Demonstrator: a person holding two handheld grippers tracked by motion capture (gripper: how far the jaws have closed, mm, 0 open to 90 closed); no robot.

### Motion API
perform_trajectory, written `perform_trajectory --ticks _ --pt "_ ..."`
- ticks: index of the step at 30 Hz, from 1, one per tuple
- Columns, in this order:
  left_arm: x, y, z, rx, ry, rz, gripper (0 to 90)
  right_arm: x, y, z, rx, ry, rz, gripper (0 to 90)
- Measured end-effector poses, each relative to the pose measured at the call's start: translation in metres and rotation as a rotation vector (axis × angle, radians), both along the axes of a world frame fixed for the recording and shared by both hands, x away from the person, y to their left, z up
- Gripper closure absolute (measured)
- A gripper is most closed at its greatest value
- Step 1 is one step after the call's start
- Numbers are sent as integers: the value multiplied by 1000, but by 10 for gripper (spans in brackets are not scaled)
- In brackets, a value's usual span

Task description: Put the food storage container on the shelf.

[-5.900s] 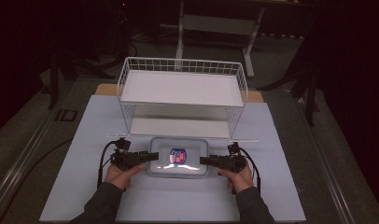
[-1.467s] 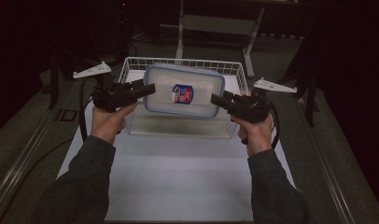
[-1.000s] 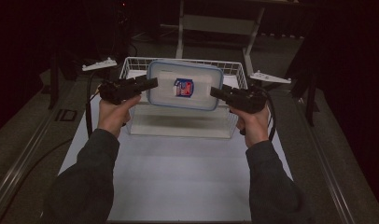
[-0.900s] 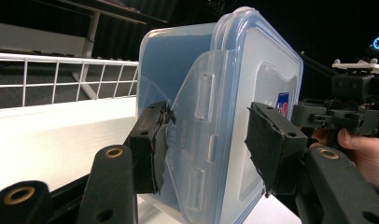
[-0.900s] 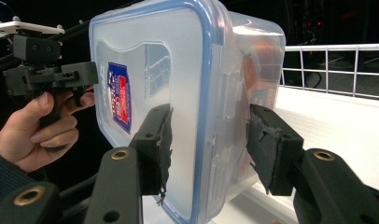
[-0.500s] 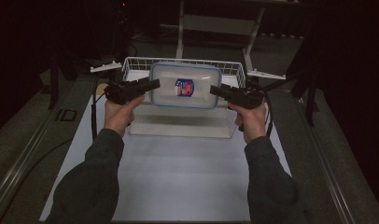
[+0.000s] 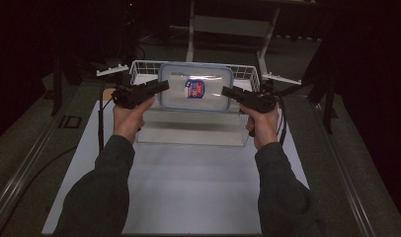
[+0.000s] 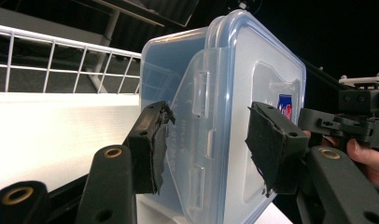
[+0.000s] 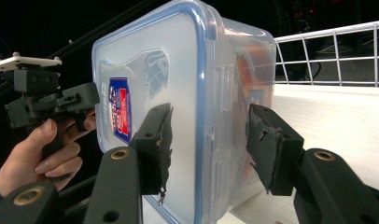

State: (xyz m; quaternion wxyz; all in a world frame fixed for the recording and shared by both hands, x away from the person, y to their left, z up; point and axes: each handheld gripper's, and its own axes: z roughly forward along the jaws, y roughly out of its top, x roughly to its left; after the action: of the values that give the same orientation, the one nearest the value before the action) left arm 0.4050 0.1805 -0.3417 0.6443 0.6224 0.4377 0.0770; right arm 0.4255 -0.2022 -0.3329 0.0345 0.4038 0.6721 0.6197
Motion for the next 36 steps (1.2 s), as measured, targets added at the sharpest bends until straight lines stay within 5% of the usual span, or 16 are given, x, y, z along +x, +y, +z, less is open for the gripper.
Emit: perform_trajectory --ticks 7,11,13,14,20,23,24,27,32,36 --pt "2 -2 1 3 2 24 484 2 2 1 -14 -1 -12 504" --pt "4 -4 2 21 16 43 485 1 8 7 -139 -25 -59 562" --pt "5 -5 0 8 20 53 484 2 15 6 -226 -22 -78 495" --pt "6 -5 0 6 22 64 482 3 17 3 -232 -14 -75 484" --pt "13 -6 5 18 33 103 476 5 20 -2 -195 4 -88 493" --pt "15 -9 10 86 11 153 481 4 20 -2 -191 3 -86 492" --pt "16 -10 12 111 5 163 563 4 19 -2 -177 8 -88 491" --pt "21 -18 12 200 10 183 545 4 20 0 -133 11 -123 488" --pt "20 -18 10 193 4 197 543 5 16 3 -106 -7 -172 481" --pt "14 -16 12 216 -18 194 545 3 9 6 -152 -27 -212 468"
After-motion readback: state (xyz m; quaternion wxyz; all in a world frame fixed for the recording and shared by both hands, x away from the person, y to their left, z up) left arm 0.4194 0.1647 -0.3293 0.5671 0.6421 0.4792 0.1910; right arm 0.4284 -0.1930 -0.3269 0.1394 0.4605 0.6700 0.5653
